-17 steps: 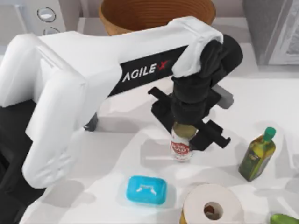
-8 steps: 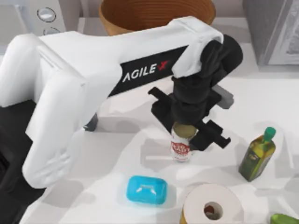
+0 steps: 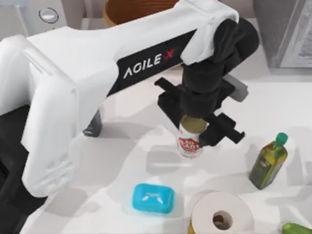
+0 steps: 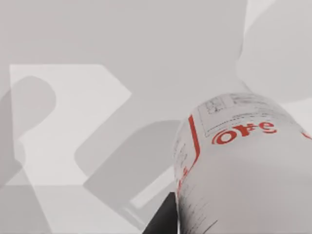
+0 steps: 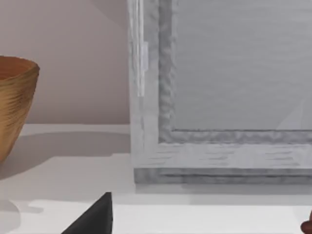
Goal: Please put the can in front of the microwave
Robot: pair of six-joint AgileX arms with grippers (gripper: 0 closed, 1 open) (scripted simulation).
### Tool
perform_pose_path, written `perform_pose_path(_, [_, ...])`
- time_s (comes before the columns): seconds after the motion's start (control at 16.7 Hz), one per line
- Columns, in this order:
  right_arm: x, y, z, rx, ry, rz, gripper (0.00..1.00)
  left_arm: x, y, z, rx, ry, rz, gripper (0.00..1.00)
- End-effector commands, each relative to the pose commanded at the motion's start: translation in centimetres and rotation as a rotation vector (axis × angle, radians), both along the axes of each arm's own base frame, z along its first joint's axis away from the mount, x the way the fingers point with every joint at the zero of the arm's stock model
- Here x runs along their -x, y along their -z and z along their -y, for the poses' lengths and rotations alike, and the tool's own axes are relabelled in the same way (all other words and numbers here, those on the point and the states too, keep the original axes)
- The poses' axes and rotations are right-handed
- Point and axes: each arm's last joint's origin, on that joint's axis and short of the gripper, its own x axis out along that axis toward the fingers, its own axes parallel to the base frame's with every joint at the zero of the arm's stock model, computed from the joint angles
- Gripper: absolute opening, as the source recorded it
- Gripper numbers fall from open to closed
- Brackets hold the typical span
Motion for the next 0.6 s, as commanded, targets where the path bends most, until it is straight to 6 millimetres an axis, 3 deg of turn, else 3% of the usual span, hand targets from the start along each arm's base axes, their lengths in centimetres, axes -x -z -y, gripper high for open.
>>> perform_pose_path(0.36, [0.0, 0.0, 0.0, 0.000, 0.000, 0.000, 1.00, -0.6, -0.3, -0.4, 0.005, -0.019, 0.020, 0.00])
perform_pose_path(0.48, [0.0, 0.0, 0.0, 0.000, 0.000, 0.000, 1.00, -2.6, -1.2, -2.1, 0.026, -0.090, 0.091, 0.00])
perform_pose_path(0.6, [0.0, 0.0, 0.0, 0.000, 0.000, 0.000, 1.00, -5.6, -2.4, -5.5, 0.047, -0.205, 0.178, 0.00])
